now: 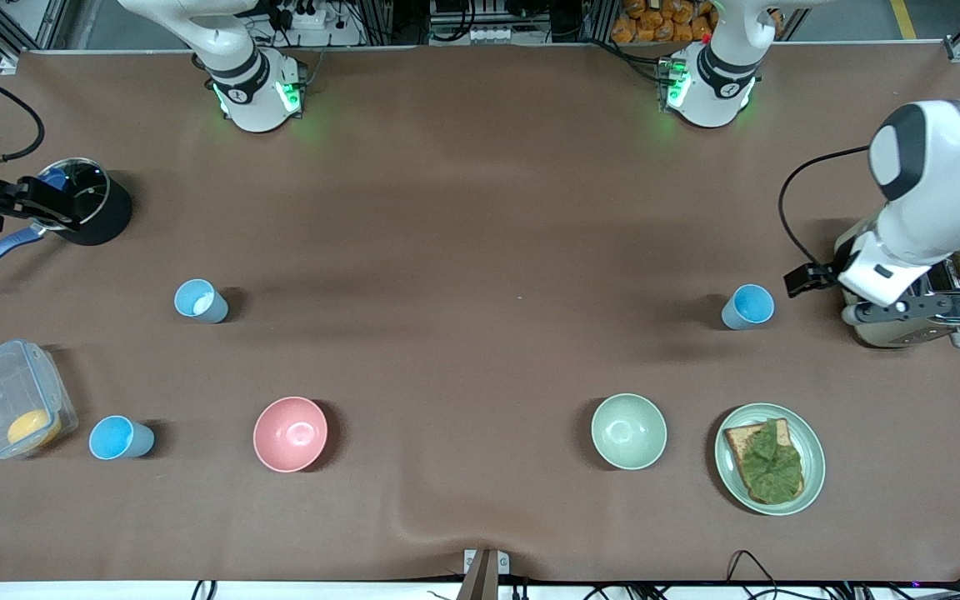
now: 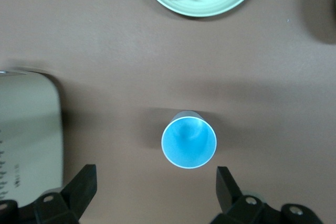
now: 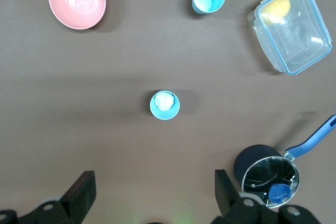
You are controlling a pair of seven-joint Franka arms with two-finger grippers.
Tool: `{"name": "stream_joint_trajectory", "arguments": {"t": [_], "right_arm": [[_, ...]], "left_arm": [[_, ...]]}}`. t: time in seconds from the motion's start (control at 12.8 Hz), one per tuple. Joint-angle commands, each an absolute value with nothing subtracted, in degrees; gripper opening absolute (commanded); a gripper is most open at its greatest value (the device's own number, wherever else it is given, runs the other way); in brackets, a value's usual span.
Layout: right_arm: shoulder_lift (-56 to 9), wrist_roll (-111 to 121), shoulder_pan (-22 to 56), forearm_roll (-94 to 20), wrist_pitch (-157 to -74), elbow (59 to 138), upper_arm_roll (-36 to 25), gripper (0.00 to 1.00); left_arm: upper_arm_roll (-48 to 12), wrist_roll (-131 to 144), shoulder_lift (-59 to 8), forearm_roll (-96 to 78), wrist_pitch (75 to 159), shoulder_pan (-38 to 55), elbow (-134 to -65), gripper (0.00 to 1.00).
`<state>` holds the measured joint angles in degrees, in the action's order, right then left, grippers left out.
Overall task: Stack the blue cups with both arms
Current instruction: 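Reach the left gripper toward the blue cup beside the toaster, then grasp the blue cup with the left gripper while the right gripper reaches another cup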
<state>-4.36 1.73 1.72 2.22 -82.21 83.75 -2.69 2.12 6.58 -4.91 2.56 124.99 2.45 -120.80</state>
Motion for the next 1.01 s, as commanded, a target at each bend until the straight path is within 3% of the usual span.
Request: {"name": "stream_joint_trajectory", "arguments": {"t": [0.0,0.39,0.7,0.86,0.94], "right_arm": [[-4.13,1.31,1.67,1.32,-81.83,84.55,-2.81,1.0],[-7.2,2.37,1.76,2.72,-81.83,84.55,-2.9,1.0],[-16.23,2.29,-1.31,2.82,-83.22,85.42,-3.08,1.0],[-15.92,2.29,-2.02,2.37,-89.7,91.72,-2.99,1.0],[-15.82,2.37,-2.2,2.37,-92.69,94.63,-2.99,1.0]], "left_arm": [[1.49,5.89,-5.35,3.16,132.25,2.2,-126.2,1.0],[1.41,5.8,-9.84,3.16,137.71,2.02,-128.75,1.0],[1.41,5.71,-12.82,3.16,142.11,1.58,-130.43,1.0],[1.41,5.71,-13.62,3.16,142.91,1.58,-130.69,0.84],[1.41,5.71,-14.23,3.16,143.0,1.67,-130.52,0.65]]}}
